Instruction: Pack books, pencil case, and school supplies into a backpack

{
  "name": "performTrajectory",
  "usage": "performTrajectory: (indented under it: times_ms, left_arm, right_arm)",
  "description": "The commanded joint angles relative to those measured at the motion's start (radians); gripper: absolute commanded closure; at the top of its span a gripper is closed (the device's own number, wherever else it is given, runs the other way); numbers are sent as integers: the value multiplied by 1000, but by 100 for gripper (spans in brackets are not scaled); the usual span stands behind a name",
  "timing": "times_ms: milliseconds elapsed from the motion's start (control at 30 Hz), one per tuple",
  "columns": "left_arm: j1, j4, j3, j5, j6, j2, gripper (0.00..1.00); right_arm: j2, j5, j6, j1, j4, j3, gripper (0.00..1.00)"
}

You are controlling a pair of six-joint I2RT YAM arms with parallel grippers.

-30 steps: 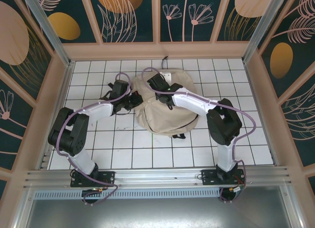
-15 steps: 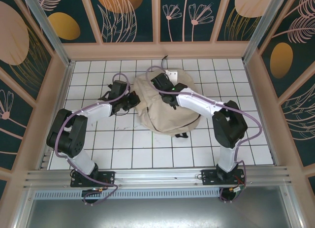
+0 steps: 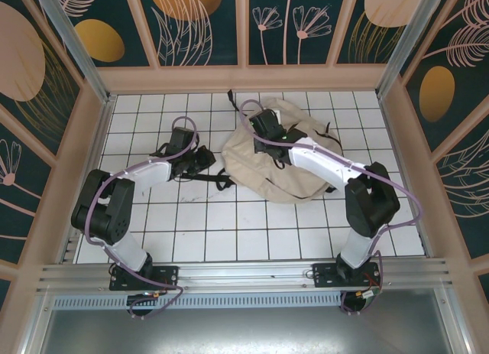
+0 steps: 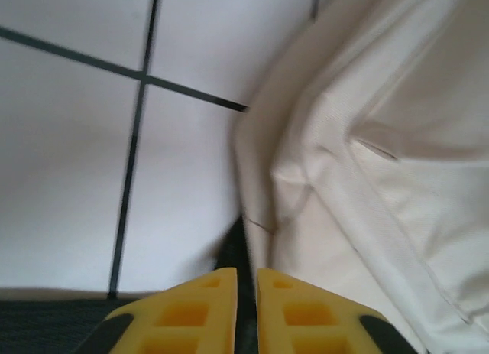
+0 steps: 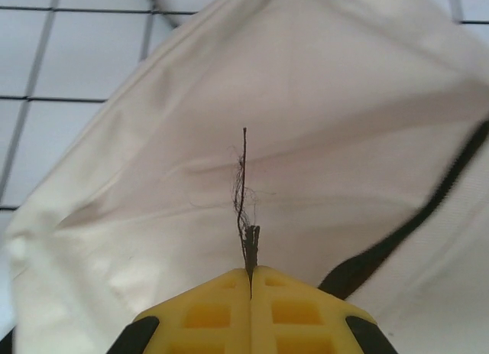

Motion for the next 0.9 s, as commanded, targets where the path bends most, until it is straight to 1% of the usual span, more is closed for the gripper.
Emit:
performTrajectory:
  times_ms: [0,100,167,300,400,533,667,800,867]
  left_arm:
    - [-6,85,-10,78,19,-65,77]
    - [-16,135,-31,127,33,-84,67]
    - [-30,158,-30,157,53,-82,63]
    - [-75,211,-7,203,121,-64,51]
    - [-108,231,39,214,189,-30,45]
    - [-143,272,92,204,293,9,45]
    - [-170,322,95,152,419,20,45]
    - [-174,277,120,88,527,40,43]
    - [-182,292,104,81,605,40,43]
  right_arm:
    - [-83,-181,-24,17,133,-9,100]
    - [-105,-193,-20,13,137,-12,100]
    - [-116,-184,-14,10,134,-18,100]
    - [-146,-105,11,7,113,-43,100]
    - [-186,-67,22,7,107,-78,100]
    - [-242,-73,39,7,116,-124,100]
    - [-265,-97,54,4,127,-150,100]
    - [-257,-118,77,-12,130,-157,100]
    - [-255,-132,92,-24,135,-163,100]
